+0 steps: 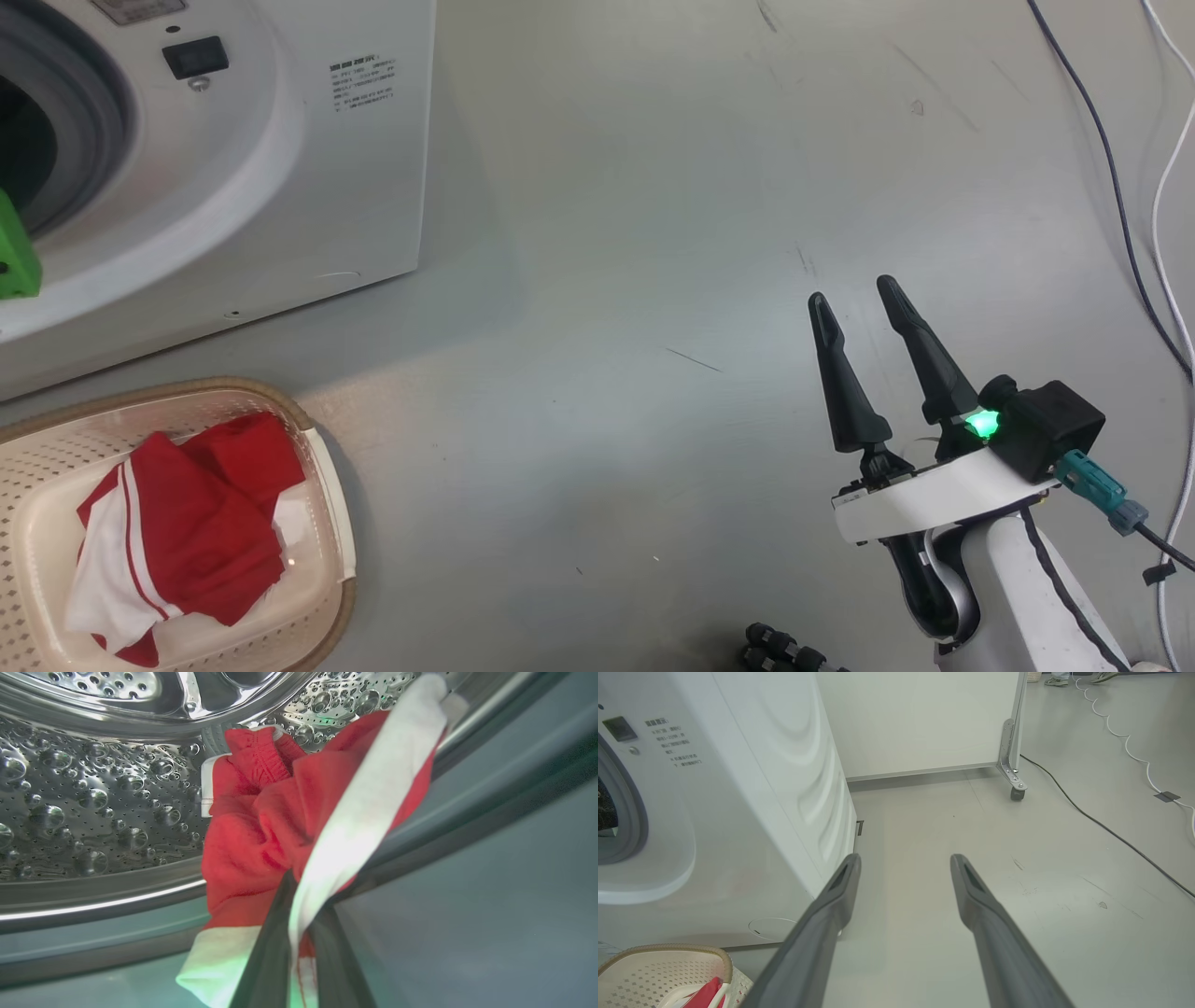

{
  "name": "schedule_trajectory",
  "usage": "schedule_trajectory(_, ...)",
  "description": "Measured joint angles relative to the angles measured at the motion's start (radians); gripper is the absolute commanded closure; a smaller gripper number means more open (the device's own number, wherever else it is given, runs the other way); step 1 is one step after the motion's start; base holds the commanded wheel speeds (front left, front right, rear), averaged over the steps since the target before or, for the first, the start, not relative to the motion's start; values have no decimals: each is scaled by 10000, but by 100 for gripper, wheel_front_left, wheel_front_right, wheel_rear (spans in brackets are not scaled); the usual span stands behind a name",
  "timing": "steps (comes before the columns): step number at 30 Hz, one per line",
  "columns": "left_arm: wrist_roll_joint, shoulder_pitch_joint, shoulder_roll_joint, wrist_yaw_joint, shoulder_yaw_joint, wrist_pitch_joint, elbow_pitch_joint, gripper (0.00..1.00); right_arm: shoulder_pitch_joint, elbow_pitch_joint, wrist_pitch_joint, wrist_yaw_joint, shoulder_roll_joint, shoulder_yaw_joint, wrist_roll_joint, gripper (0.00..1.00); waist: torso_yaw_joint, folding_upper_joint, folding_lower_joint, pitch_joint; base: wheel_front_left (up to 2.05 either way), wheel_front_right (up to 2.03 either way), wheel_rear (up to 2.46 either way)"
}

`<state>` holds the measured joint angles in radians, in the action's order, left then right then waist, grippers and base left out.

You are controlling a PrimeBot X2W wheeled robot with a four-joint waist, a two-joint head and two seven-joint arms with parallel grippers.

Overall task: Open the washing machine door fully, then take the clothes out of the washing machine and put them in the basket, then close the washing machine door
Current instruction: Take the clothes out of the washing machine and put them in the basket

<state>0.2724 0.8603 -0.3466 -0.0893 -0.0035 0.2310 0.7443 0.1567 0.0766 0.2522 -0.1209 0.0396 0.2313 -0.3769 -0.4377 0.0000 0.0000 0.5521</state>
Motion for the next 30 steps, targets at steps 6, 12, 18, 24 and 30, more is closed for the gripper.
schedule_trajectory(6, 0, 28, 203, 0, -36, -631, 288, 100, 5, 50, 0, 4, 2, -121, 33, 0, 200, 0, 0, -239, 0, 0, 0)
schedule_trajectory(12, 4, 30, 523, -56, -159, -1298, 552, 100, 5, 167, 0, 4, 4, -309, 221, 0, 493, 0, 0, -589, 0, 0, 0)
schedule_trajectory(18, 17, -48, 886, -186, -431, -1912, 750, 100, 2, 274, 0, 4, 6, -466, 399, 0, 885, 0, 0, -1024, 0, 0, 0)
schedule_trajectory(24, 17, -689, 1110, -280, -802, -2443, 991, 100, -29, 416, 0, 4, 12, -571, 554, 0, 1325, 0, 0, -1535, 0, 0, 0)
schedule_trajectory(30, 17, -1204, 1310, -309, -1072, -2974, 1114, 100, -287, 575, 0, 2, 23, -679, 629, 0, 1749, 0, 0, -2124, 0, 0, 0)
